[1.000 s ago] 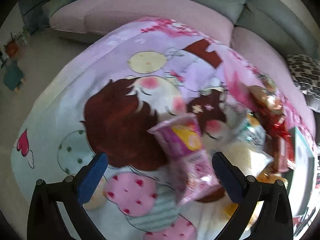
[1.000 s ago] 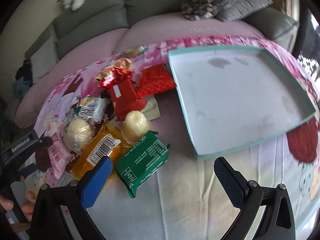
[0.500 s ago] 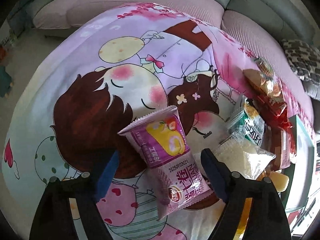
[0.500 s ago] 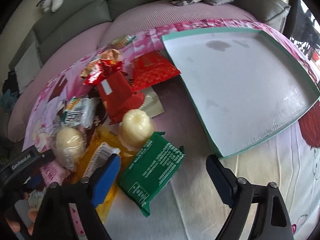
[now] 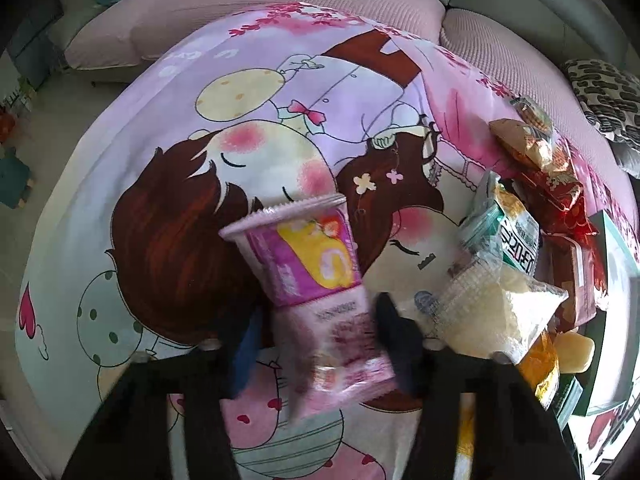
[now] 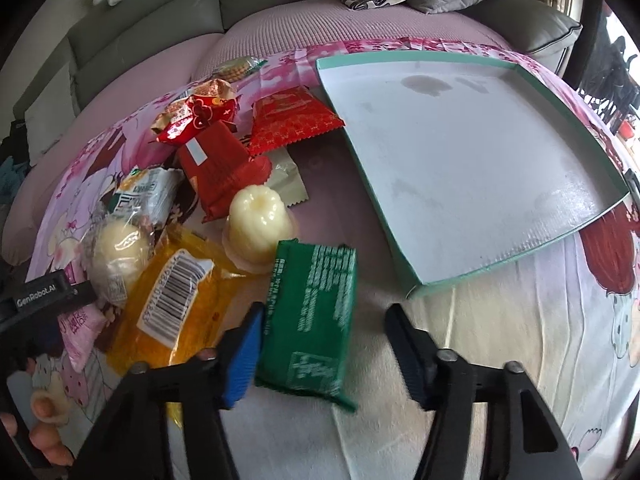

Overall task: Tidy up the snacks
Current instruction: 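Grasp the pink snack packet with the left gripper while the right grasps the green packet, then release the green packet in the tray with the right gripper while the left lowers the pink one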

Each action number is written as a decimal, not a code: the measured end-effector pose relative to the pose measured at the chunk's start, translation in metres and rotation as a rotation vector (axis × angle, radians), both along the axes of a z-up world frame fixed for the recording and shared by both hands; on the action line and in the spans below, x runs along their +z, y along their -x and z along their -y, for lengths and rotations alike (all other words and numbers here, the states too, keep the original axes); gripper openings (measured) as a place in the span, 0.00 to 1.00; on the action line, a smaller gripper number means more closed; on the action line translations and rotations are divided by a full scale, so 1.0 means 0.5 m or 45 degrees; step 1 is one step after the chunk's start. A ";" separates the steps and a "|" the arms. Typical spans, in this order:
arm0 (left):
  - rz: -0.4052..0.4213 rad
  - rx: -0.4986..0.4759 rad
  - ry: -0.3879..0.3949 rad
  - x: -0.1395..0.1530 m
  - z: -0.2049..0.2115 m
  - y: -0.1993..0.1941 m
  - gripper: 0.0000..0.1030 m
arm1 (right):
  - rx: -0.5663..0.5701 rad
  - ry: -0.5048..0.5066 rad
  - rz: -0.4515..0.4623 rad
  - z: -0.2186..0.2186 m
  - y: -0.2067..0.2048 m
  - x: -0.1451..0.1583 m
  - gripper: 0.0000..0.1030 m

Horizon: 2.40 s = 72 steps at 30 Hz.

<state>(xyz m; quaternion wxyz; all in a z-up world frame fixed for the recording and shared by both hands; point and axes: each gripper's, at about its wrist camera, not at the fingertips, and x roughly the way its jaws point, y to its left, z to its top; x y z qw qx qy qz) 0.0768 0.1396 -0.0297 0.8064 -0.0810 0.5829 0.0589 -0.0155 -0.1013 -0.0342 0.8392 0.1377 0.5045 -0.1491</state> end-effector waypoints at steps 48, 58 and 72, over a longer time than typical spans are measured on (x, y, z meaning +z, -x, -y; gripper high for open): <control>0.192 -0.693 0.246 0.097 0.616 -0.123 0.38 | -0.302 0.017 0.222 0.457 -0.097 0.094 0.41; 0.166 -0.711 0.168 0.037 0.693 -0.149 0.38 | -0.306 -0.001 0.174 0.490 -0.105 0.043 0.41; 0.207 -0.668 0.152 0.082 0.669 -0.119 0.67 | -0.279 -0.004 0.169 0.489 -0.086 0.071 0.57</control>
